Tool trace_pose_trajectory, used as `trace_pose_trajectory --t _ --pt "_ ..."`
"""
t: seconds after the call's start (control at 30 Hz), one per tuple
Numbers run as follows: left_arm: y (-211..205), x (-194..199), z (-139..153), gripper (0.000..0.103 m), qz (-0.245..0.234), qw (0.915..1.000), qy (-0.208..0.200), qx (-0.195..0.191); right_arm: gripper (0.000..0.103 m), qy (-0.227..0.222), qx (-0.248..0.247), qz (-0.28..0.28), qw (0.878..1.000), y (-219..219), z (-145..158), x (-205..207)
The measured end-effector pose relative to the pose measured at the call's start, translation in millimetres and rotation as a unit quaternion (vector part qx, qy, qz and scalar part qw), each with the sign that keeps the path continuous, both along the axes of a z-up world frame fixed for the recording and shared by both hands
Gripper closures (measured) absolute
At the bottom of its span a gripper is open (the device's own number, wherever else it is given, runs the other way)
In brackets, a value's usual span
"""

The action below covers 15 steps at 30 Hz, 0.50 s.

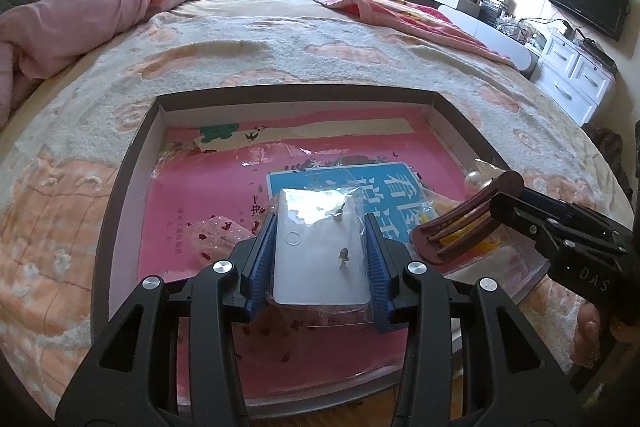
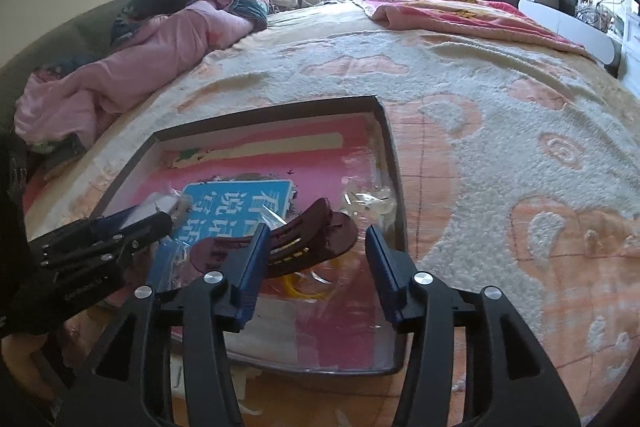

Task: Organize jewelry
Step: 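Open the left tool to release the card in the tray while the right tool drops the brown clip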

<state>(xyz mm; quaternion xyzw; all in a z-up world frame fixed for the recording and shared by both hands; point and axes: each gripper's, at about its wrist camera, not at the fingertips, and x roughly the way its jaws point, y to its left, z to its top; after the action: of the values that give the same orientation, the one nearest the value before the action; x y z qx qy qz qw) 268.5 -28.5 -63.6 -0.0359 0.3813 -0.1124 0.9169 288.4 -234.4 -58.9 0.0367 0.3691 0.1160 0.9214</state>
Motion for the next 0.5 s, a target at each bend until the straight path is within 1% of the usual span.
trace_pose_trajectory --t 0.1,0.3,0.37,0.4,0.47,0.5 --pt "0 -1 1 0.069 0.001 1.0000 0.001 0.001 0.048 -0.005 -0.006 -0.004 1.000 -2 2 -2" --pt "0 -1 1 0.069 0.000 1.0000 0.001 0.002 0.046 -0.012 -0.011 -0.006 1.000 -5 6 -7" --pt "1 -2 2 0.066 0.000 1.0000 0.000 0.002 0.044 -0.014 -0.010 -0.005 1.000 -5 8 -10" --pt "1 -3 3 0.065 0.000 1.0000 0.000 0.003 0.040 -0.016 -0.011 -0.007 1.000 -5 9 -11" --pt "1 -6 6 0.062 -0.001 1.0000 -0.003 0.004 0.036 -0.021 -0.015 -0.013 1.000 -6 12 -14" --pt "0 -8 8 0.061 0.000 1.0000 -0.004 0.005 0.036 -0.023 -0.013 -0.013 1.000 -8 13 -16"
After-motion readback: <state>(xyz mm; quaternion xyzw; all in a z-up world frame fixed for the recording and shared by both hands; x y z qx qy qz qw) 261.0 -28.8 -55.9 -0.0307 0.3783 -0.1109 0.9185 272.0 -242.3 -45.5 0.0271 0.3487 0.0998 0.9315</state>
